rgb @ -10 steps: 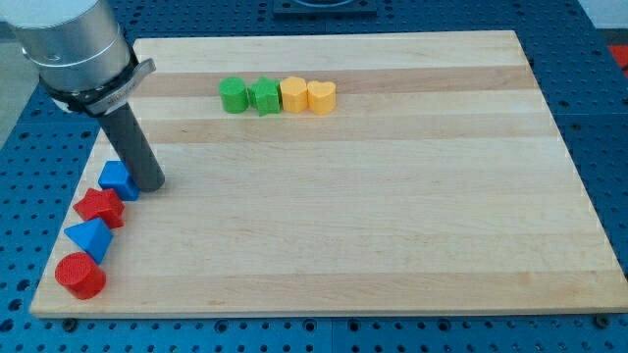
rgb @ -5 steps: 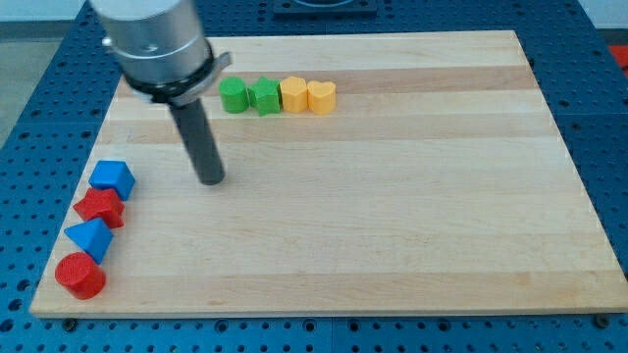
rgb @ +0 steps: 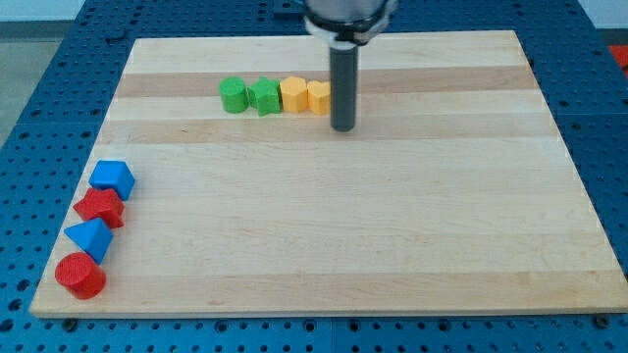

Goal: Move the line of blocks a bit left

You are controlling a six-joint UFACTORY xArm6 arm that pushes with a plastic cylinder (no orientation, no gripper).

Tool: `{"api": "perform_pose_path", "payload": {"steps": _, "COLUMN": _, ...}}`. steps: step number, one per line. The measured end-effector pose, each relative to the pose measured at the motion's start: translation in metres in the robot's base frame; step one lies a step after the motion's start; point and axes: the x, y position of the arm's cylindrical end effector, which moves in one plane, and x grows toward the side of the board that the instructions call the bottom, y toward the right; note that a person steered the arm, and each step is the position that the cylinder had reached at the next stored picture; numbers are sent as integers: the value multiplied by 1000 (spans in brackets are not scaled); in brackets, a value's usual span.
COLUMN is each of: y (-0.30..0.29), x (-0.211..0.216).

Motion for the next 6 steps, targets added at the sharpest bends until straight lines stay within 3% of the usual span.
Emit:
{"api": "perform_pose_path", "payload": {"steps": 2, "y": 16, "x": -37}}
{"api": "perform_pose_path", "payload": {"steps": 6, "y": -25, "x": -45}}
